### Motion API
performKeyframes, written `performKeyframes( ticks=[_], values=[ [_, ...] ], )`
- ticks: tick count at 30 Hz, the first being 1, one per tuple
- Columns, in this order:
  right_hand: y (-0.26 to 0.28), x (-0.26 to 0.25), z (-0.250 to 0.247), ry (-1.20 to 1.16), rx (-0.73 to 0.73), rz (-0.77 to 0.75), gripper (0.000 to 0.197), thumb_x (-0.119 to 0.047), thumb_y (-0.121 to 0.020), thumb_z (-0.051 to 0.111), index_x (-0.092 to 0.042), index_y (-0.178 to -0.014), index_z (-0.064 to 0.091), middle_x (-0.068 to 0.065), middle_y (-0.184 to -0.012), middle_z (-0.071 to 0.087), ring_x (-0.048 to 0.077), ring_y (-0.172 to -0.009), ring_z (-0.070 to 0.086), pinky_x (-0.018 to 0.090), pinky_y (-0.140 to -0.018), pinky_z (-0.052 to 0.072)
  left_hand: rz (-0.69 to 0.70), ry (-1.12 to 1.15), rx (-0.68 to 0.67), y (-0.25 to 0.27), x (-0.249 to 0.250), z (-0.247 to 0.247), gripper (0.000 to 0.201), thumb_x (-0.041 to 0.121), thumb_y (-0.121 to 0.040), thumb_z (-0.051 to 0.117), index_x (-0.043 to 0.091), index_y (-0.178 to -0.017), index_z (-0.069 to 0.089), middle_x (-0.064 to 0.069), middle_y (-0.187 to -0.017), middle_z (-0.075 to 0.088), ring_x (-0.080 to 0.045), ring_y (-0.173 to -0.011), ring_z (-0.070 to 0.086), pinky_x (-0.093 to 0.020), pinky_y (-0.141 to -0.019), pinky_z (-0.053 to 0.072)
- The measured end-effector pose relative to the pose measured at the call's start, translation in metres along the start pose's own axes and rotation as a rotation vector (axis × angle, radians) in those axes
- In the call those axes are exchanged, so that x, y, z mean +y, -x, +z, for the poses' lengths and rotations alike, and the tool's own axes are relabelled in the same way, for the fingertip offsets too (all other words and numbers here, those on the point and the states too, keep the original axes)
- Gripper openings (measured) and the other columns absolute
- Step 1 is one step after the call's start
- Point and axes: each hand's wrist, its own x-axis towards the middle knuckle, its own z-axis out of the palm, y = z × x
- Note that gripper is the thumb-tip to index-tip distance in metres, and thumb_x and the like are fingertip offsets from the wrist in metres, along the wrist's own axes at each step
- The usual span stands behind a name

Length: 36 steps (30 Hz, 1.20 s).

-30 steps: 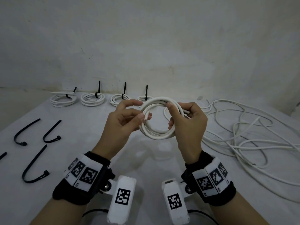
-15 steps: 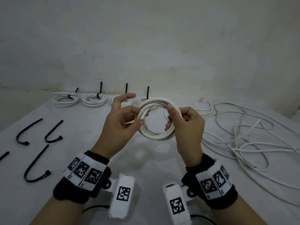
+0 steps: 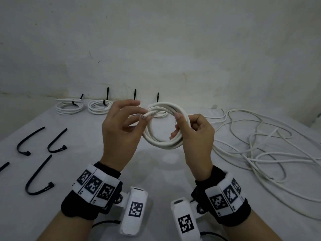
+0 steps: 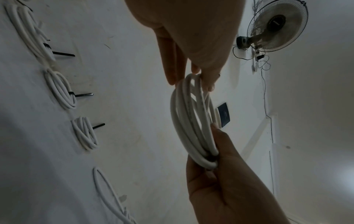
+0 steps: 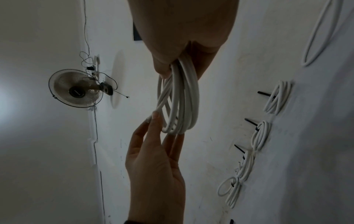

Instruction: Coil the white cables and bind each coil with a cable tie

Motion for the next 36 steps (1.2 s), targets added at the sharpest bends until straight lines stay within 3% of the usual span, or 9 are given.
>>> performKeyframes(
  ticks=[4,8,11,14,16,20,26,30,36],
  values=[
    [0.0,0.003,0.002,0.028,-0.036,-0.013,0.017,-0.017,-0.088,0.066,0.0,-0.085,0.063,0.003,-0.06,0.061,0.015,-0.044,0.059,0.023,-0.044,0.046,0.042,0.011,-0.059,-0.001,-0.001,0.0,0.006,0.016,-0.088,0.06,0.017,-0.091,0.055,-0.009,-0.12,0.053,-0.014,-0.101,0.062,-0.029,-0.071,0.058],
    [-0.003,0.005,0.004,0.058,-0.027,-0.021,0.018,-0.019,-0.09,0.064,-0.004,-0.08,0.066,0.002,-0.059,0.059,0.011,-0.047,0.054,0.024,-0.045,0.047,0.144,-0.093,-0.059,-0.001,-0.001,0.0,0.007,0.01,-0.09,0.055,0.015,-0.09,0.051,0.001,-0.131,0.033,0.005,-0.094,0.051,-0.034,-0.052,0.054],
    [-0.01,0.002,0.01,0.095,-0.041,-0.066,0.018,-0.023,-0.089,0.066,-0.008,-0.078,0.067,-0.003,-0.058,0.059,0.009,-0.05,0.053,0.033,-0.047,0.052,0.186,-0.094,-0.044,-0.001,-0.002,0.002,0.007,0.009,-0.093,0.048,0.016,-0.093,0.047,-0.002,-0.13,0.034,0.001,-0.091,0.05,-0.031,-0.056,0.052],
    [-0.021,-0.005,0.01,0.123,-0.082,-0.137,0.018,-0.022,-0.089,0.065,-0.011,-0.075,0.066,-0.006,-0.053,0.056,0.009,-0.047,0.05,0.029,-0.046,0.049,0.052,0.057,-0.131,0.0,0.001,0.001,0.01,0.016,-0.093,0.046,0.025,-0.097,0.044,-0.009,-0.132,0.037,-0.016,-0.106,0.053,-0.022,-0.083,0.048],
    [-0.028,-0.009,0.008,0.155,-0.149,-0.19,0.017,-0.02,-0.089,0.066,-0.015,-0.073,0.066,-0.004,-0.051,0.055,0.01,-0.045,0.05,0.026,-0.046,0.045,-0.101,0.215,-0.208,0.001,0.003,0.001,0.014,0.028,-0.092,0.048,0.025,-0.101,0.039,-0.008,-0.132,0.042,-0.012,-0.112,0.055,-0.027,-0.092,0.044],
    [-0.031,-0.01,0.012,0.19,-0.248,-0.24,0.014,-0.019,-0.089,0.065,-0.02,-0.075,0.066,-0.006,-0.05,0.055,0.011,-0.044,0.05,0.026,-0.047,0.045,-0.341,0.368,-0.208,0.0,0.003,0.003,0.043,0.062,-0.085,0.05,0.027,-0.1,0.032,-0.006,-0.113,0.054,-0.022,-0.091,0.068,-0.036,-0.079,0.055],
    [-0.027,-0.001,0.023,0.084,-0.243,-0.186,0.012,-0.017,-0.09,0.065,-0.007,-0.085,0.069,-0.005,-0.052,0.056,0.011,-0.043,0.05,0.024,-0.045,0.043,-0.426,0.393,-0.16,-0.005,0.004,-0.001,0.037,0.057,-0.091,0.037,0.027,-0.113,0.039,-0.001,-0.074,0.059,-0.014,-0.06,0.058,-0.032,-0.063,0.055],
    [-0.023,0.002,0.02,0.137,-0.291,-0.233,0.009,-0.017,-0.091,0.063,-0.011,-0.091,0.069,-0.007,-0.058,0.058,0.01,-0.047,0.052,0.021,-0.047,0.043,-0.737,0.598,-0.213,-0.012,0.004,-0.003,0.054,0.051,-0.094,0.033,0.003,-0.084,0.054,0.001,-0.052,0.043,-0.013,-0.047,0.046,-0.03,-0.063,0.051],
    [-0.015,0.008,0.02,0.163,-0.356,-0.22,0.01,-0.015,-0.096,0.054,-0.015,-0.099,0.064,-0.005,-0.066,0.056,0.009,-0.049,0.051,0.02,-0.046,0.043,-0.802,0.44,-0.207,-0.011,0.009,0.001,0.051,0.048,-0.096,0.028,0.009,-0.072,0.049,0.004,-0.047,0.034,-0.01,-0.041,0.037,-0.025,-0.054,0.047]
  ],
)
